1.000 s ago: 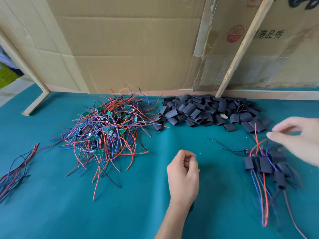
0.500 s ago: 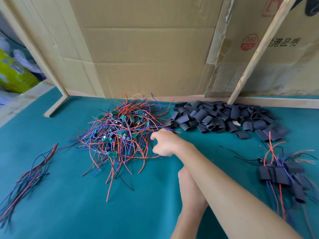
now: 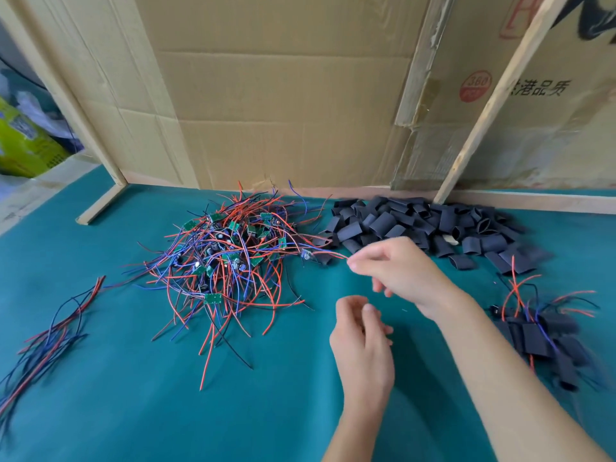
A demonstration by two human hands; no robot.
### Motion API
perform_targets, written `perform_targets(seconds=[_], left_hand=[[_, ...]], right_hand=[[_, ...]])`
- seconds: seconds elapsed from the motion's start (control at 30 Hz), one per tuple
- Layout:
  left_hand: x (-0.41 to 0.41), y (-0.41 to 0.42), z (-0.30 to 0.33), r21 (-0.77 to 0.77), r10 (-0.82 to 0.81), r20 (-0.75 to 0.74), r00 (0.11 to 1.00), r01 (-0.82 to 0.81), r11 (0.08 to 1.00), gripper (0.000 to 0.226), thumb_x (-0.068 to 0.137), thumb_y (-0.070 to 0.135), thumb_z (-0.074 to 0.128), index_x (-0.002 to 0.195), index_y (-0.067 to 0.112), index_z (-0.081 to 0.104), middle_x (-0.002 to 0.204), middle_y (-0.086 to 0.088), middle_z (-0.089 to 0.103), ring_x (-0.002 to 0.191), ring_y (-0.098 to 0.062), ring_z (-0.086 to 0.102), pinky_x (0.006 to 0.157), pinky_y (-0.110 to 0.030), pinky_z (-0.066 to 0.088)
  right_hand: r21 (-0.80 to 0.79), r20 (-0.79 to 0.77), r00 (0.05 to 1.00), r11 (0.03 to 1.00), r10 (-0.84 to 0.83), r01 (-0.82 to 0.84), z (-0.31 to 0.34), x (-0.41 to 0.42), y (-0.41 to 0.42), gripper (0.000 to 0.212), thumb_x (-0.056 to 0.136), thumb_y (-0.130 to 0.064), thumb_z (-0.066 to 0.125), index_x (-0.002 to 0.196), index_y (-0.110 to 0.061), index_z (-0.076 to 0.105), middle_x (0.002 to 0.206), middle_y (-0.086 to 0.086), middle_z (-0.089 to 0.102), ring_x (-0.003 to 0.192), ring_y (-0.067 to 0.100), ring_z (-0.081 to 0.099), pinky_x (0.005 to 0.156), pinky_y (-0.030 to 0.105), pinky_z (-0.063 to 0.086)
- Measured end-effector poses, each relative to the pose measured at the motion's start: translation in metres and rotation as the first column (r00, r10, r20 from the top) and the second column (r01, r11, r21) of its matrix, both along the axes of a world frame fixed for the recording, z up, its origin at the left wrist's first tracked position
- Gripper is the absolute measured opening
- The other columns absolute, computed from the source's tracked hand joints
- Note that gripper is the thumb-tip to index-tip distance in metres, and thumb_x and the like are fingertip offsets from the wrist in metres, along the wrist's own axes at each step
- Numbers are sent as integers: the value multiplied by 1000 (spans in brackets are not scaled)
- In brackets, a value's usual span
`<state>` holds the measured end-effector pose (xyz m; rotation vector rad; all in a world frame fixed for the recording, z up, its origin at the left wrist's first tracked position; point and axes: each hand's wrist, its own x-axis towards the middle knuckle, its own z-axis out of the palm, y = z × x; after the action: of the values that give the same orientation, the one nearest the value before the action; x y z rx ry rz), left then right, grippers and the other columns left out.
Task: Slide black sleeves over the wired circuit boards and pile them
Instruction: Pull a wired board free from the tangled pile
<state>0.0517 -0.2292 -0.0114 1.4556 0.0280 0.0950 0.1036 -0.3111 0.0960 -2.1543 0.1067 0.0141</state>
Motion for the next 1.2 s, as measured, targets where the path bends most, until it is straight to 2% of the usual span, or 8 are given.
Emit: perform_targets(seconds=[0.13, 0.27, 0.4, 0.67, 0.83, 1.0, 1.13, 1.2], left_hand=[[-4, 5, 10, -51, 144, -5, 990, -144, 988, 19, 107, 24, 46, 120, 19, 58, 99, -3, 73, 78, -18, 74, 64, -18, 53], [6, 5, 7, -182, 152, -63, 986, -161, 970, 26, 108, 28, 44, 132, 20, 53, 90, 7, 76, 72, -15, 76, 80, -39, 58], [2, 4, 10, -117, 180, -45, 983, -184, 976, 17, 103, 15, 54, 117, 24, 58, 102, 4, 73, 76, -14, 75, 68, -21, 57], [0, 7, 9, -17, 95, 3, 995, -95, 995, 15, 92, 21, 73, 102, 25, 63, 98, 8, 72, 71, -11, 75, 66, -17, 54], [-1, 9, 8, 38, 80, 31, 996, -81, 996, 29, 87, 12, 77, 105, 26, 57, 104, 7, 70, 76, -8, 74, 67, -13, 51], [-3, 8, 9, 77, 114, 38, 993, -117, 990, 40, 88, 4, 74, 113, 26, 52, 110, 14, 63, 71, -10, 71, 64, -18, 51], [-3, 8, 6, 73, 121, -10, 993, -120, 990, 61, 90, 7, 70, 140, 23, 41, 107, -6, 70, 75, -8, 70, 69, -21, 55], [-4, 7, 7, 109, 109, -19, 994, -107, 988, 71, 91, 9, 70, 151, 23, 34, 92, 11, 76, 73, -4, 70, 69, -21, 55]], right_hand=[[47, 12, 1000, 999, 13, -14, 8, -51, -33, 7, 86, -30, 78, 81, -30, 83, 59, -3, 65, 54, 7, 54, 52, 18, 42], [109, -77, 990, 988, 117, -109, 5, -100, -52, 35, 65, -54, 77, 84, -26, 85, 75, 10, 75, 57, 8, 50, 54, 18, 39], [96, -235, 937, 966, 258, -242, -1, -115, -59, 31, 69, -47, 78, 83, -21, 85, 91, 5, 80, 73, 9, 58, 66, 25, 45], [51, -320, 833, 886, 451, -460, 10, -109, -53, 11, 77, -34, 75, 81, -28, 83, 94, -3, 80, 78, 6, 66, 72, 21, 48], [-100, -558, 682, 778, 473, -621, 12, -99, -42, 20, 76, -41, 72, 91, -31, 79, 83, -10, 77, 70, 1, 61, 72, 26, 51], [-497, -250, 968, 854, 31, -155, 13, -30, -72, 8, 74, -38, 76, 81, -35, 76, 81, -11, 76, 84, 12, 71, 81, 32, 59], [-260, -110, 975, 952, -194, 160, -13, 29, -79, 38, 90, -15, 72, 125, -29, 66, 121, 4, 60, 92, 27, 71, 68, 36, 58], [-165, -121, 969, 967, -217, 196, -26, 43, -78, 49, 90, -12, 72, 134, -29, 59, 126, 5, 54, 84, 25, 72, 56, 31, 54]])
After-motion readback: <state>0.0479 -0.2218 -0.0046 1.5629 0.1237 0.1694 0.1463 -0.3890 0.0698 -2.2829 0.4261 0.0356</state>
